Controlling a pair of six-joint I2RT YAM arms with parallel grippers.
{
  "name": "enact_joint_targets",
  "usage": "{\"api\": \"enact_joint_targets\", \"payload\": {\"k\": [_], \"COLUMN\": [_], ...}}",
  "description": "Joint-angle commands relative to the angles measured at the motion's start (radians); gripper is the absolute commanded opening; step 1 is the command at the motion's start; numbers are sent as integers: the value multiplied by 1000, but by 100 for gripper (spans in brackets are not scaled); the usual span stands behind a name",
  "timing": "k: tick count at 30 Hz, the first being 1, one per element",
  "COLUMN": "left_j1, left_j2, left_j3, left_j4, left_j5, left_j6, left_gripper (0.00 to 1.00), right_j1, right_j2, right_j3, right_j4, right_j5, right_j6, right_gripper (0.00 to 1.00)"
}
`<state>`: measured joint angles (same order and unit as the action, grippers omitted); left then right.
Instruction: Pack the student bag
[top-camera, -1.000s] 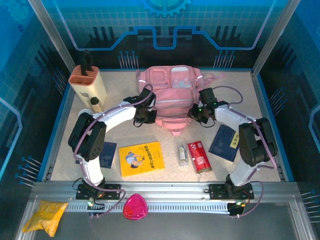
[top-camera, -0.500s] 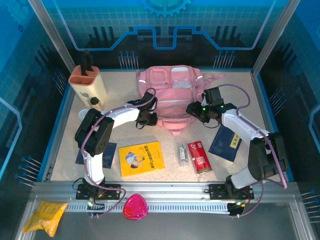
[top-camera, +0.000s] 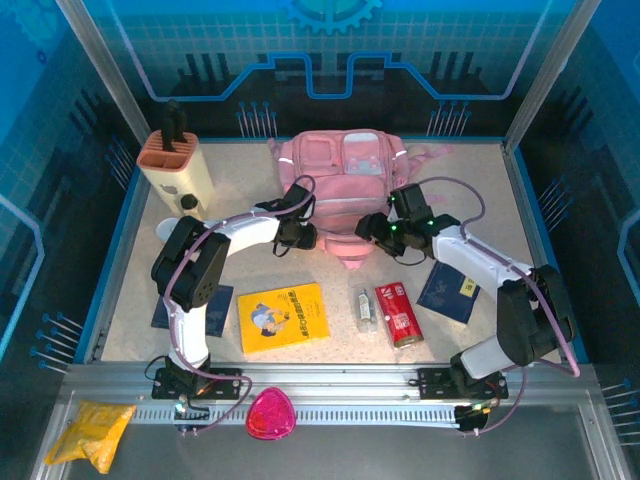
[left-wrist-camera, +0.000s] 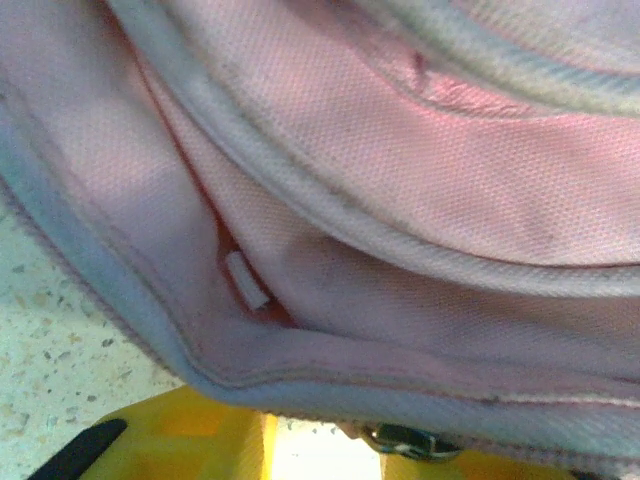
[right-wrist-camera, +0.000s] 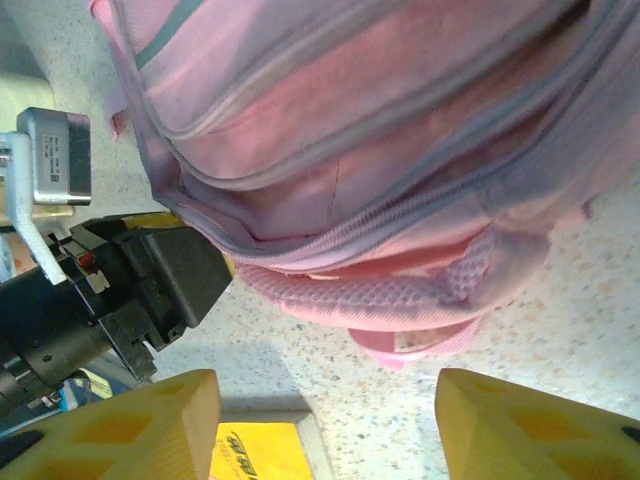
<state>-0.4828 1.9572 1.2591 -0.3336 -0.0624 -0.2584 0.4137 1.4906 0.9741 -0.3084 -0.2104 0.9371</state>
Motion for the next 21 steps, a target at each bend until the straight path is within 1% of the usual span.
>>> {"api": "enact_joint_targets", "payload": {"k": [1,4,5,7,10,12,14,16,19,21], "left_j1": [-6,-17,-24,-37,-53,-62,-70,-77,-79,-79], "left_j2": [-7,-3,-3,-7,-15,-16,-14,-22,-34,-34], "left_j3": [-3,20,26,31,38,47,67,62,52,60], "left_j4": [82,76,71,70,60,45,6,-2,-19,-48], "left_j5": [10,11,9,11,14,-2,-19,-22,-49,-62], "left_j6": [75,102,108,117,111,100,90,81,62,59], "left_gripper": [26,19,15,10,6,0,0,0,0,0], "right_j1": [28,45,55,71,69,56,33,11,-47,-92], "right_j2": [12,59,66,82,122,150,172,189,211,215], "right_j3": [-28,-6,2,14,29,39,47,74,106,106], "right_j4": [84,89,80,71,65,67,83,56,17,24], "right_j5": [-4,-2,23,69,108,124,135,172,178,170], "right_j6": [105,165,181,211,238,237,213,164,106,84], "right_gripper": [62,66,68,72,74,75,72,68,52,45]}}
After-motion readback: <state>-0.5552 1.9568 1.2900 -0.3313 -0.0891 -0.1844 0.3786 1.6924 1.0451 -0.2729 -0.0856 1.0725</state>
